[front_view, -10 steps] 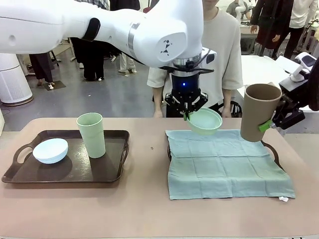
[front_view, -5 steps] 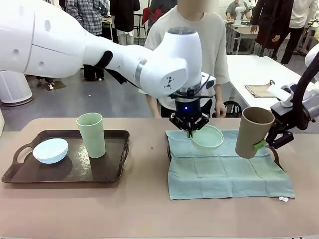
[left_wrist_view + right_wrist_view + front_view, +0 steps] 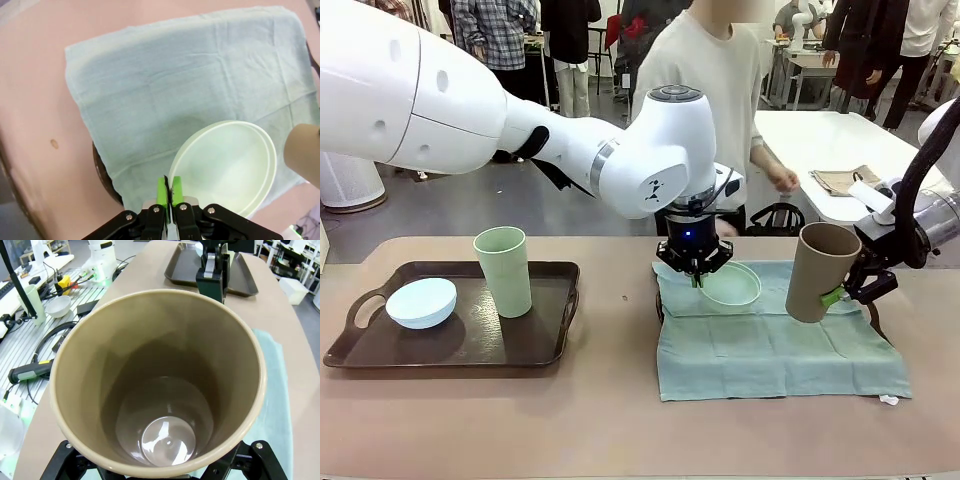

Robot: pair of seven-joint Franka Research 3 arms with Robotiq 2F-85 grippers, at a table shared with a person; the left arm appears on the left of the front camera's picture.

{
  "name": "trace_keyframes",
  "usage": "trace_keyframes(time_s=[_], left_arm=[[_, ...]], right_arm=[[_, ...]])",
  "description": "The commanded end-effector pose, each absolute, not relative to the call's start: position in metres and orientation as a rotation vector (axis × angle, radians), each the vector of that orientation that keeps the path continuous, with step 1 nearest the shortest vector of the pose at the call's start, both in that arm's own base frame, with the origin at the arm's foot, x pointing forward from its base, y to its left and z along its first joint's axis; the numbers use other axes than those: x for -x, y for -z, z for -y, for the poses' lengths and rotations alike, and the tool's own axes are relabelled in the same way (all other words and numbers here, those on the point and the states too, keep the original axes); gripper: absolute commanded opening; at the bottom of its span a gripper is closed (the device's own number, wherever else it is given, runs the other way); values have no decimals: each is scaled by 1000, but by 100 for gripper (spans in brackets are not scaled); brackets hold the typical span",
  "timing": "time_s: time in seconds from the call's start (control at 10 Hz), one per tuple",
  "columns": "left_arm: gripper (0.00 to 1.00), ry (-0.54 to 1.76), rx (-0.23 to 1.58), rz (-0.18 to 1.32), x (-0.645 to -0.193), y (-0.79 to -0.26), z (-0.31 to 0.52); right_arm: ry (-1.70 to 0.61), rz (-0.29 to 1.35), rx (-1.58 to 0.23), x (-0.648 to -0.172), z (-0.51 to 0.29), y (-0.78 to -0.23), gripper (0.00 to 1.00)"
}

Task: Set up a tray with a mat and arrange the tableware.
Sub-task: Place the Picnic Bowl and Reusable plastic cup back onto the Handle tray in front of the human's position.

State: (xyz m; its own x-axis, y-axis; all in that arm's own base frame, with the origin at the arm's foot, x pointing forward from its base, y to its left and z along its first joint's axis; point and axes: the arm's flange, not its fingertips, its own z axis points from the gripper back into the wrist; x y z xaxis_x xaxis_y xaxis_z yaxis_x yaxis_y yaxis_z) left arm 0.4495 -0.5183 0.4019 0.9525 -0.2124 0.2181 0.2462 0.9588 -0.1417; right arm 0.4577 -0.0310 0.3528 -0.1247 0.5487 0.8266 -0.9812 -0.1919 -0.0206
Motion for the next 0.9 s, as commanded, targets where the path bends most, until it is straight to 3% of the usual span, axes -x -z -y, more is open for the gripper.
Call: trace_keyframes(time_s=[0.0, 0.4, 0.8], left_arm=[[4, 242, 162, 195, -445, -407, 519], [4, 203, 118, 258, -458, -383, 520], [4, 179, 116, 314, -466, -368, 526]], right_arm=[[-1618, 716, -844, -455, 30, -355, 83], [-1453, 724, -749, -475, 33, -329, 83], [-1438, 700, -754, -480, 26, -310, 83]])
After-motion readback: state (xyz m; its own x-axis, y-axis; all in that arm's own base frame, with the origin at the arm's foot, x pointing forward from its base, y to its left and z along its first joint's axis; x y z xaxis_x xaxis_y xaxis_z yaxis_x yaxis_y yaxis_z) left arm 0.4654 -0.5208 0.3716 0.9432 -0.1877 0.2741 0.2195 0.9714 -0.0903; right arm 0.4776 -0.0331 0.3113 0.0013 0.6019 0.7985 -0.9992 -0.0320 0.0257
